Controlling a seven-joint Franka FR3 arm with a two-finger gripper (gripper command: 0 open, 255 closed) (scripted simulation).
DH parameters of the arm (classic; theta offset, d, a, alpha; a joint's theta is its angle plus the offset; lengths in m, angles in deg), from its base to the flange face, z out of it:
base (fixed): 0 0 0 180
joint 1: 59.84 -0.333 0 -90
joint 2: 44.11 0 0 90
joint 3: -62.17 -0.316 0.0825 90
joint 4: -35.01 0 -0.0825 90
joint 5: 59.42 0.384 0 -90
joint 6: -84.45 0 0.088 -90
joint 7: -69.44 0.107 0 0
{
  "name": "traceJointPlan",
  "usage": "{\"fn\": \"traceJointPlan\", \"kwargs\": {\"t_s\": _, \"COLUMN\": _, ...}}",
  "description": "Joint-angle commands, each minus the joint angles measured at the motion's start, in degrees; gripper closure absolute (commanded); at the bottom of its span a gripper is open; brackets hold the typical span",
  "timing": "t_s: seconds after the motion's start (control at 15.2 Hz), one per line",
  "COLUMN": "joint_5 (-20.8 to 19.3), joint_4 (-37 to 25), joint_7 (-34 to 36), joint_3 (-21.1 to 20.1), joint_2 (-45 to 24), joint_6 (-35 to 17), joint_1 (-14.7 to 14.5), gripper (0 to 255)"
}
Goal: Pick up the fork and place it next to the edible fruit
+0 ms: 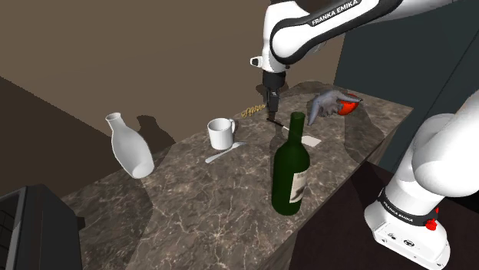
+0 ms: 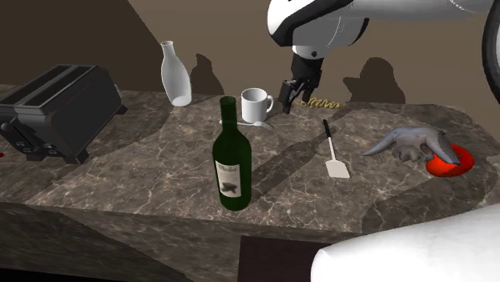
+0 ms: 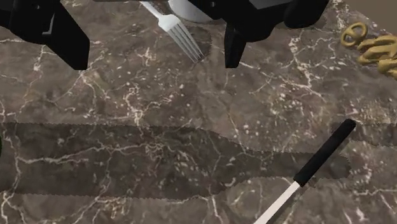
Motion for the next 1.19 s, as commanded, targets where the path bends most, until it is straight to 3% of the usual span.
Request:
{"fn": "traceJointPlan", "kwargs": {"t_s": 0.0, "joint_5": 0.5, "joint_4": -1.7, "joint_7": -3.5, "joint_3": -0.4, "joint_2": -3.8, "joint_6": -2.5, "joint_1": -1.3, "gripper": 0}}
{"fn": "traceJointPlan", "kwargs": {"t_s": 0.92, "joint_5": 1.4, "joint_4": -16.4, "joint_7": -24.3, "joint_3": -6.3, "joint_2": -26.6, "joint_6": -13.3, "joint_1": -8.0, "gripper": 0}}
{"fn": "traceJointPlan", "kwargs": {"t_s": 1.12, "joint_5": 1.1, "joint_4": -17.1, "joint_7": -25.5, "joint_3": -6.9, "joint_2": -29.0, "joint_6": -15.1, "joint_1": -8.5, "gripper": 0}}
